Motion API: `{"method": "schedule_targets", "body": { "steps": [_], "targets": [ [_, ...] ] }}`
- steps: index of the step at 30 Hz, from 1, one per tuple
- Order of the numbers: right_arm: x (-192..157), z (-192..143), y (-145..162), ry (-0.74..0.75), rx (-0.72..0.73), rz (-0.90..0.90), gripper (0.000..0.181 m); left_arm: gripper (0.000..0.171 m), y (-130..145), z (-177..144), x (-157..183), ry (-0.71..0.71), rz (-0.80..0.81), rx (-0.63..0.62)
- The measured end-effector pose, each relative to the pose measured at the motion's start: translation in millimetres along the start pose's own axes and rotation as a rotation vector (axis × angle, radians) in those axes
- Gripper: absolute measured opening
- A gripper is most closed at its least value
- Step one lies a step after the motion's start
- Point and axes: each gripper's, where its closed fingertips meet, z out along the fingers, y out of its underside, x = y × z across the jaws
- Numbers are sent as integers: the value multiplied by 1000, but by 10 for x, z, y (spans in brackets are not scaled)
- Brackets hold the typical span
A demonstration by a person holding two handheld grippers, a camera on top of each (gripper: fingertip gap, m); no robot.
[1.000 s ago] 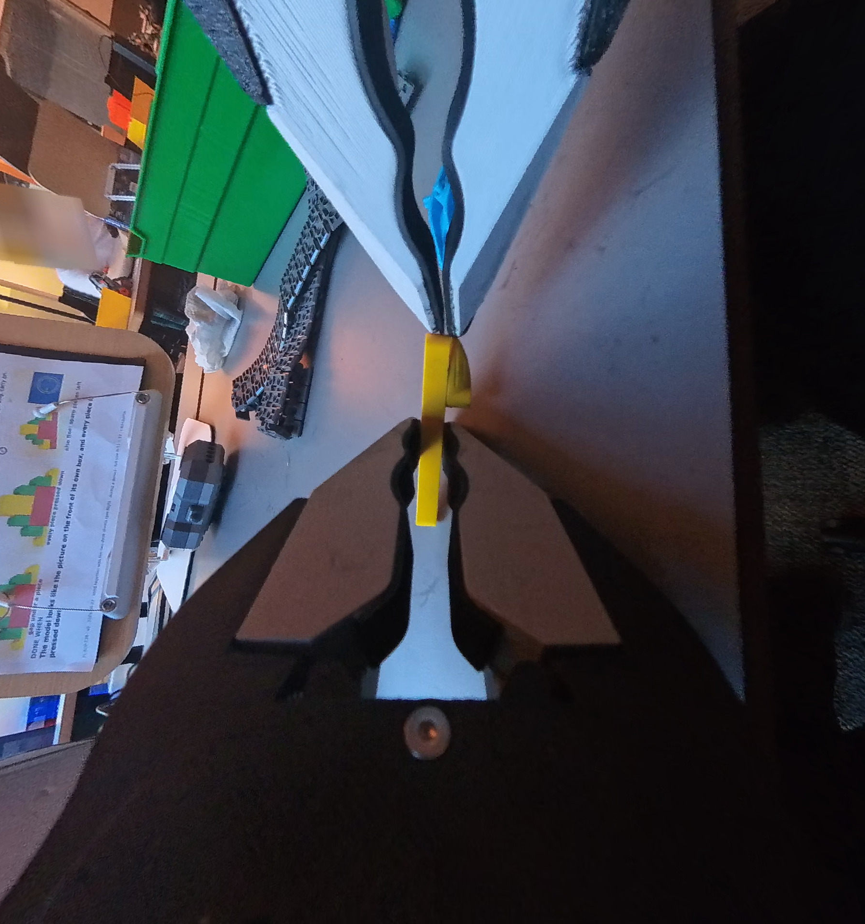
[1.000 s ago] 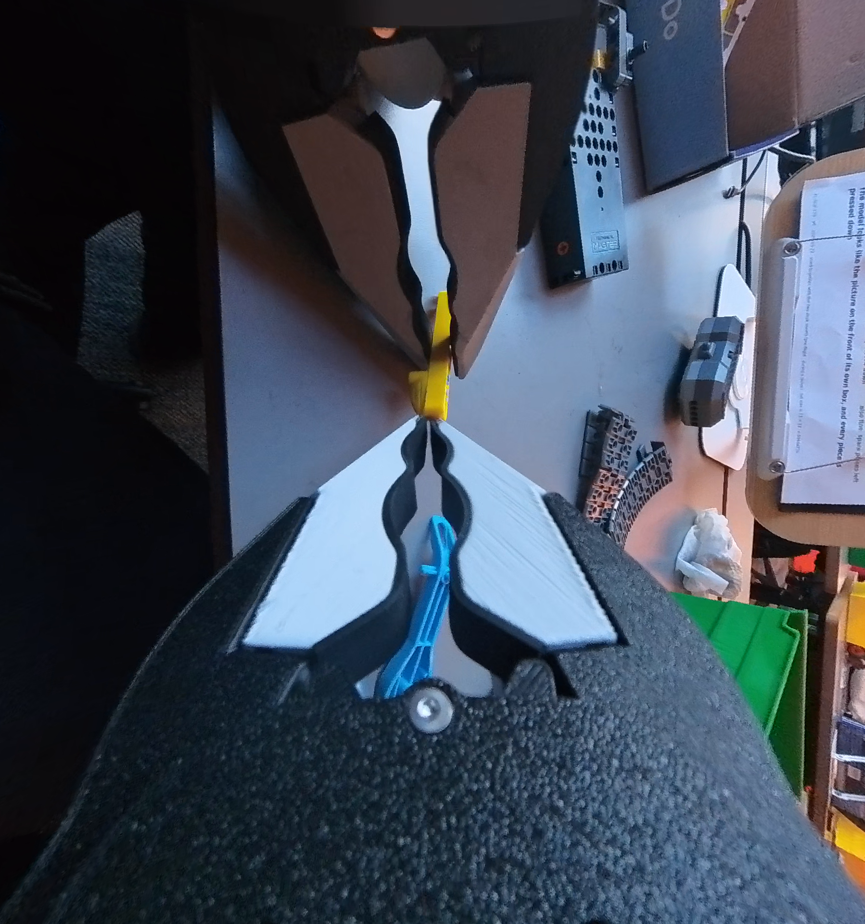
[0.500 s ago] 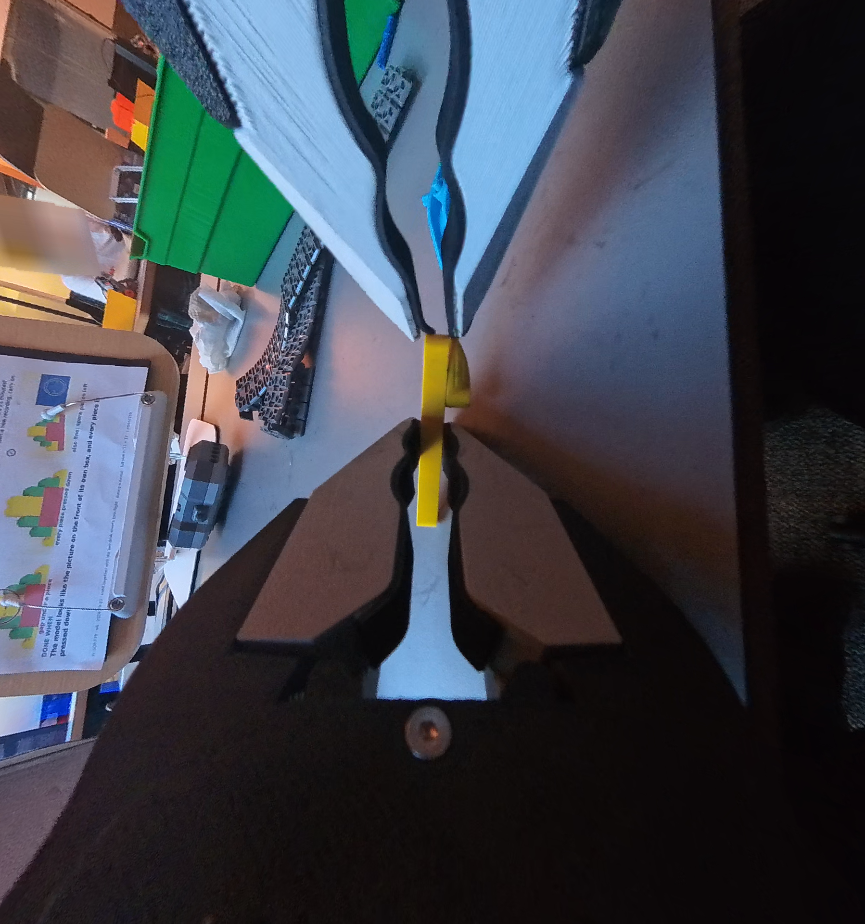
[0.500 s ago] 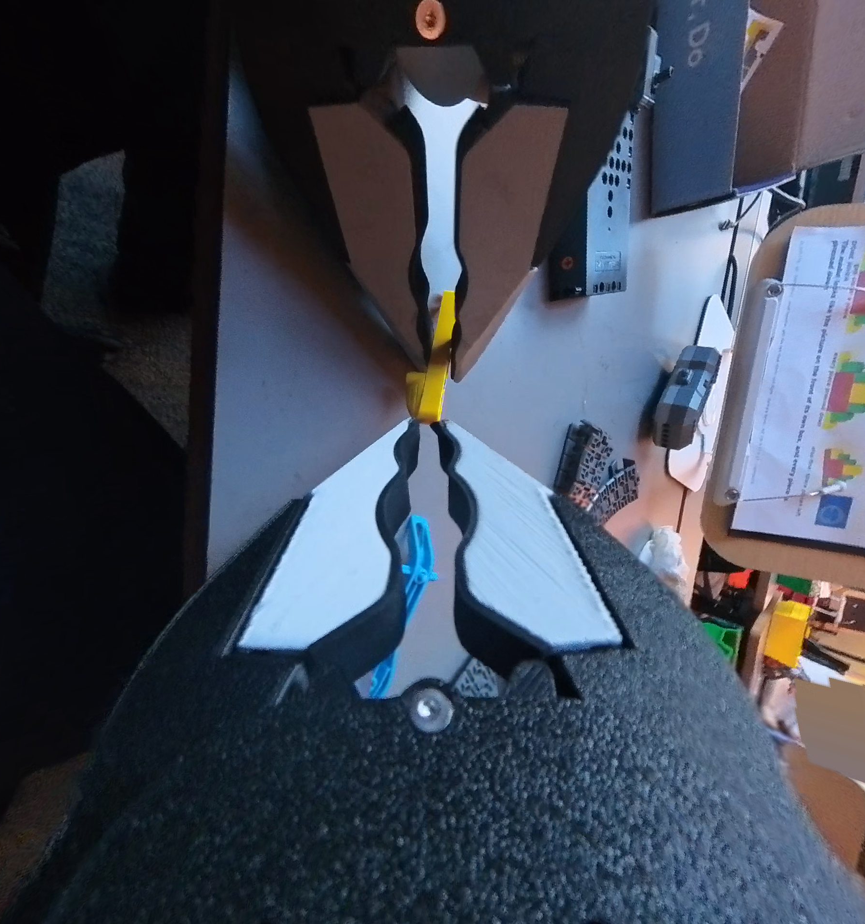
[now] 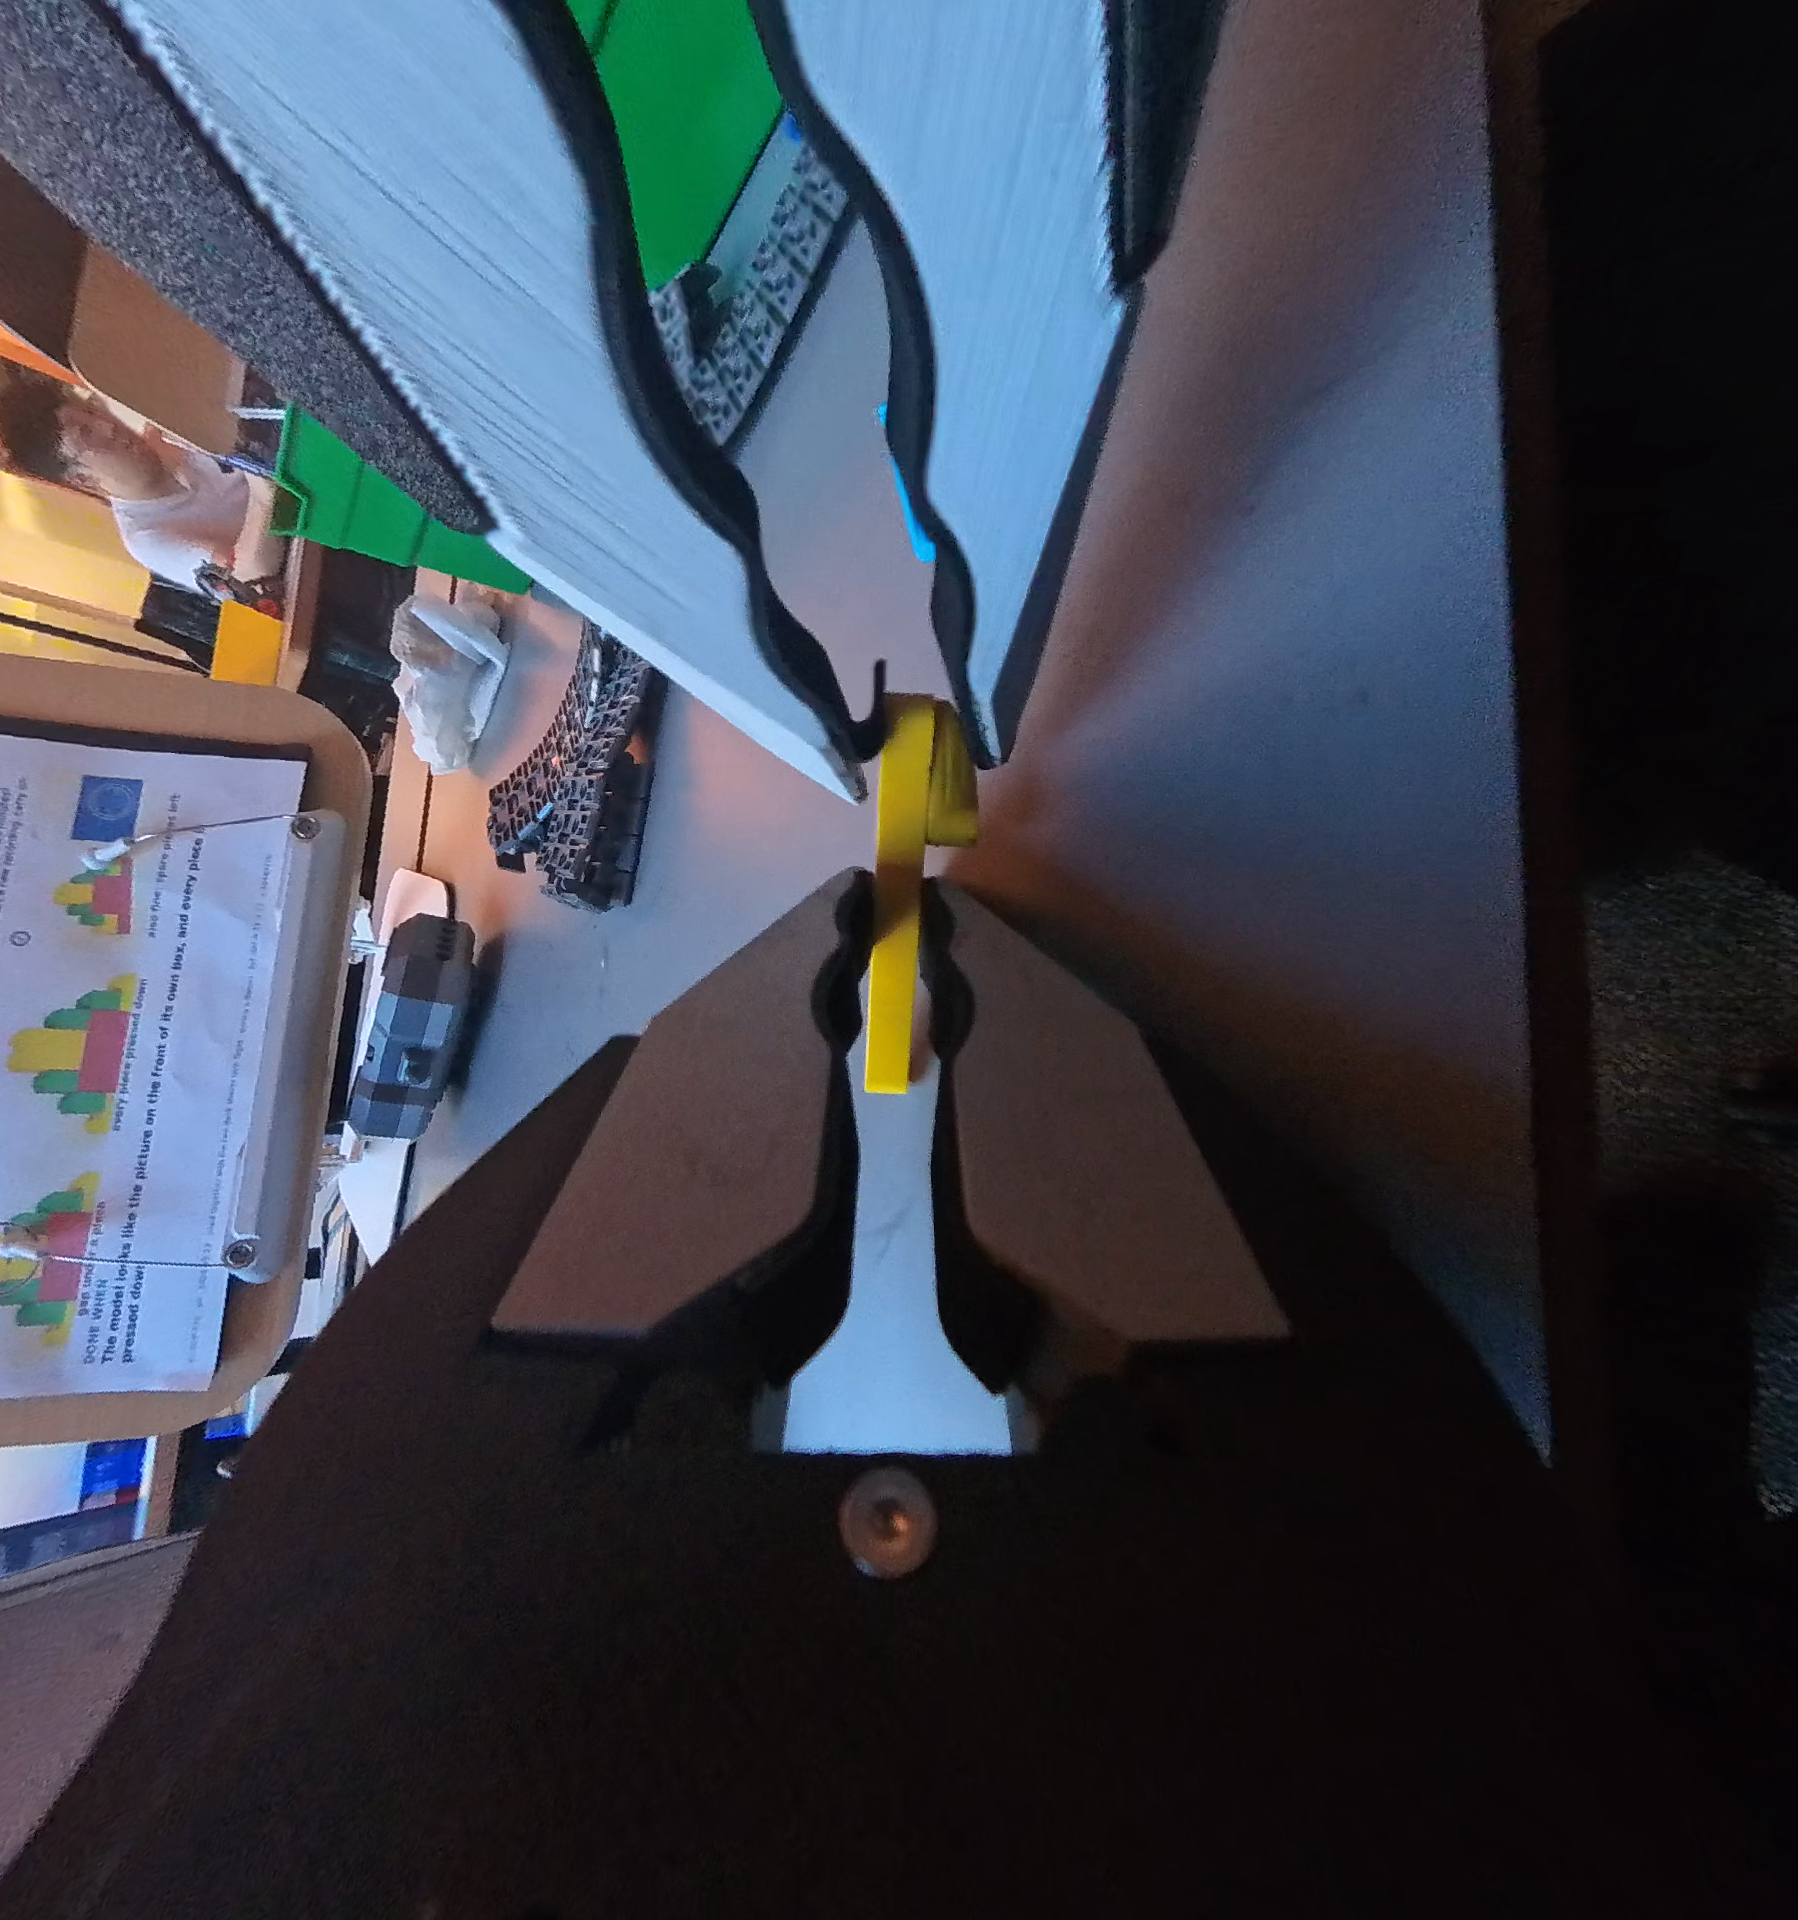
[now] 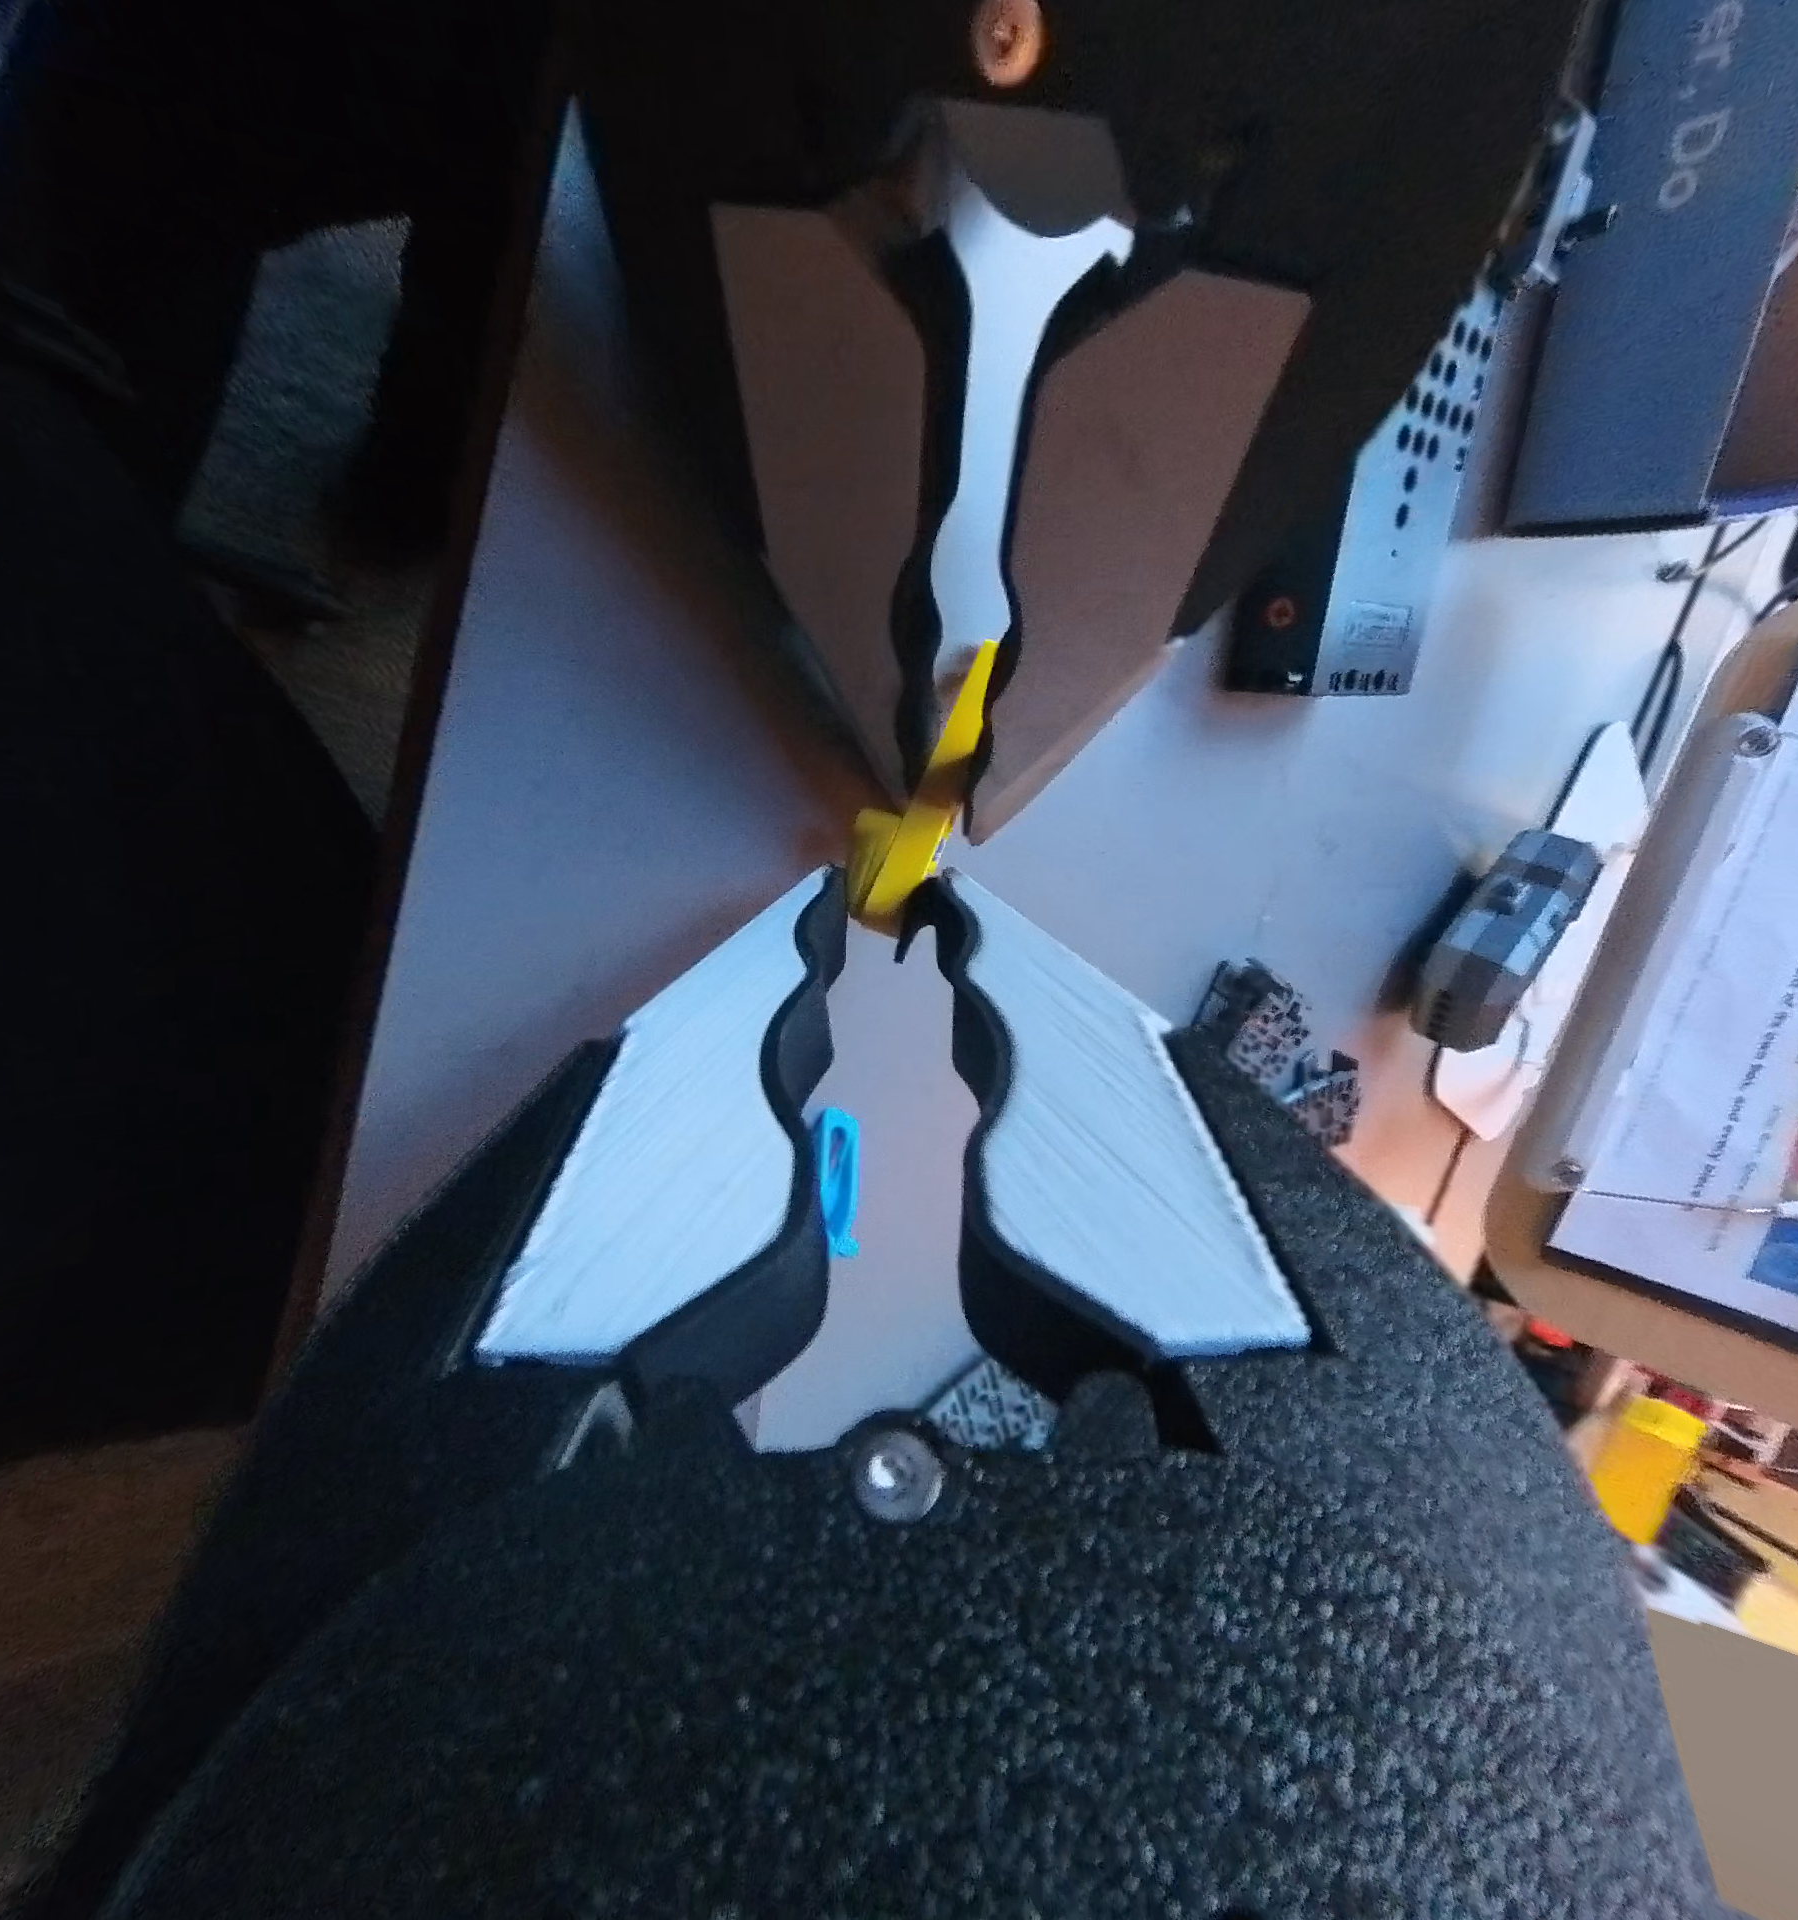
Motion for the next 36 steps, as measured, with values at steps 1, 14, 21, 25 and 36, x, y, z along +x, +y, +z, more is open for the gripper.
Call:
{"method": "schedule_targets", "body": {
  "steps": [1,14,21,25,36],
  "targets": [
    [3,0,6,-1,6,16,13,6,0,2,0,-4,5,-2],
    [-58,-115,10,-43,57,-47,4,6,-18,2,12,-38,71,-7],
    [-56,-93,15,-78,57,-53,4,6,-7,4,2,-59,97,-24],
    [-60,-93,19,-99,48,-55,4,6,-9,4,3,-70,116,-26],
    [-47,-40,48,-133,-16,-143,4,7,26,13,-39,-148,211,-77]
  ]
}}
